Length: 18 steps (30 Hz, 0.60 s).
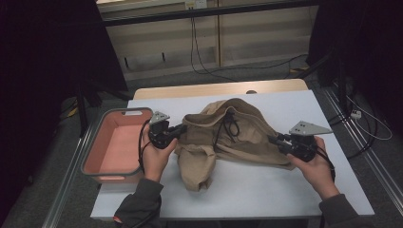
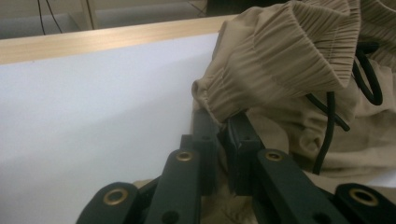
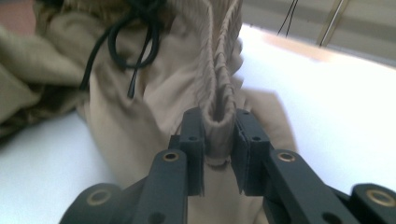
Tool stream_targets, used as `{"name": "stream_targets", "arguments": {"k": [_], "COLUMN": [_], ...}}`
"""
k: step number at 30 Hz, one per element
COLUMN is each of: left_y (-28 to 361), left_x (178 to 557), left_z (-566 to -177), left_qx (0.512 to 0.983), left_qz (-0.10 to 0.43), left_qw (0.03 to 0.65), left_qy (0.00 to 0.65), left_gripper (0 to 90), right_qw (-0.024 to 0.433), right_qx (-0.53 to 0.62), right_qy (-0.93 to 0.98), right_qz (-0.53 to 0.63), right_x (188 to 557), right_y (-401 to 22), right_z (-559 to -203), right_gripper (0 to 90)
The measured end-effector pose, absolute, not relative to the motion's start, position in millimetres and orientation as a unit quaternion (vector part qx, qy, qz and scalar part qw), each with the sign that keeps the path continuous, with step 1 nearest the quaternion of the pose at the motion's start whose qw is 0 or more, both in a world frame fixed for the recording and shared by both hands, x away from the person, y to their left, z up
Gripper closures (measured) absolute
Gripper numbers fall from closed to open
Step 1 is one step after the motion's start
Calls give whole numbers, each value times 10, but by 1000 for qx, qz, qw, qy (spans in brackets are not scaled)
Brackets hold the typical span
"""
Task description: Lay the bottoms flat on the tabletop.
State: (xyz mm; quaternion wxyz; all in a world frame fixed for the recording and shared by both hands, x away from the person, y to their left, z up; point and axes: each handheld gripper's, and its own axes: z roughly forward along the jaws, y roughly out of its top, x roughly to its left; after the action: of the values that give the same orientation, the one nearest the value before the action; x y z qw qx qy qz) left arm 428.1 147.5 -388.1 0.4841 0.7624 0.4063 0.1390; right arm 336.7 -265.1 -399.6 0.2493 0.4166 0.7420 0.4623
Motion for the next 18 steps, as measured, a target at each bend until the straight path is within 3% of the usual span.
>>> {"name": "stream_targets", "arguments": {"k": [10,18], "left_y": [1454,1455], "left_x": [4293,4301], "left_z": [-3667,-3586], "left_qx": [754,759], "left_qz": [130,123], "left_qw": [505,500], "left_qy": [399,398], "left_gripper": [840,844], "right_qw": [266,267], "right_qx": [430,433], "right_qy": [724,724], "right_qz": [469,465], "right_x": [3625,3685], "right_y": [-2776,-2773], "right_z": [-3635,-3591], "right_gripper": [776,777]}}
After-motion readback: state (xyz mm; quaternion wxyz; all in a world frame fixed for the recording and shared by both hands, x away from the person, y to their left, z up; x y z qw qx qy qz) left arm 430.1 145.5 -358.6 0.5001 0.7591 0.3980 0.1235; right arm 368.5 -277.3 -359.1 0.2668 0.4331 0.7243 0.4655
